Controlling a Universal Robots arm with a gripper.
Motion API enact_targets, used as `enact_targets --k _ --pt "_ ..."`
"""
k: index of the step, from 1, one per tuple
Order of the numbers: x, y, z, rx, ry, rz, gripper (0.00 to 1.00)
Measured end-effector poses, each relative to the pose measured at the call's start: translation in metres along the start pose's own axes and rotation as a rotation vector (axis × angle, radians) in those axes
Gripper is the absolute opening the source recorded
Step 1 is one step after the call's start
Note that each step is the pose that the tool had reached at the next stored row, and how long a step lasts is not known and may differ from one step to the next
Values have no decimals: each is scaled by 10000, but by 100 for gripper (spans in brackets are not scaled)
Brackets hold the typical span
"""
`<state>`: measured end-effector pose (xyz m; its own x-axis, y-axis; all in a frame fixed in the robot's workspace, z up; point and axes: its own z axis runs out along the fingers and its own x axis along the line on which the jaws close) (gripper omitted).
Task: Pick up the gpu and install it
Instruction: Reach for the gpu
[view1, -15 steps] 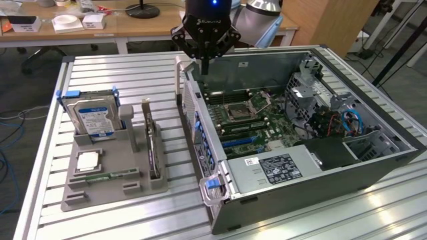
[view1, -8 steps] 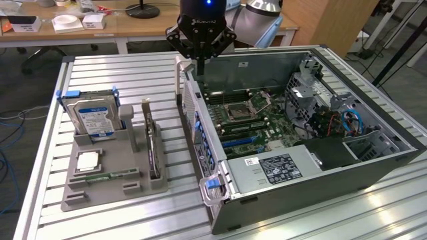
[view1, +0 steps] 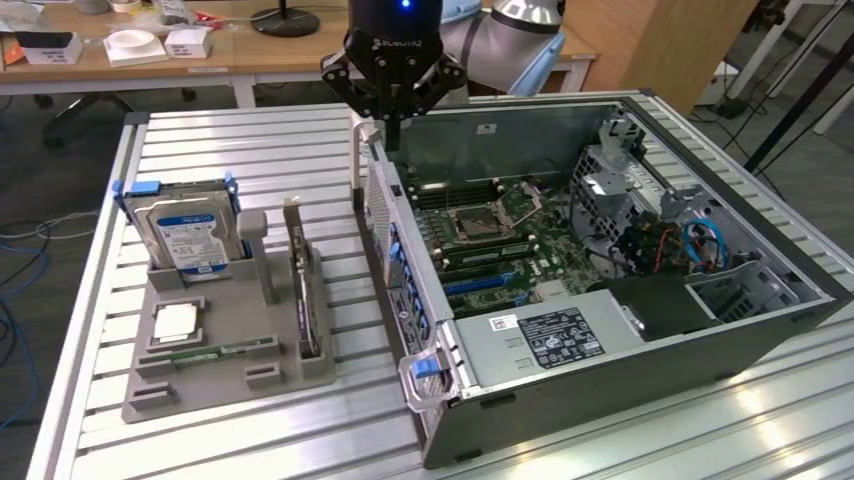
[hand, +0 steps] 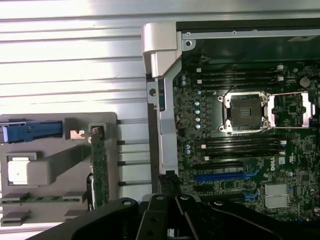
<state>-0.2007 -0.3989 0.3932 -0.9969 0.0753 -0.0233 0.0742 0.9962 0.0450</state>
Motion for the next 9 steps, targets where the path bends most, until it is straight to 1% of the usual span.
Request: enact_targets --k 9 --pt "82 -6 -2 0 0 0 11"
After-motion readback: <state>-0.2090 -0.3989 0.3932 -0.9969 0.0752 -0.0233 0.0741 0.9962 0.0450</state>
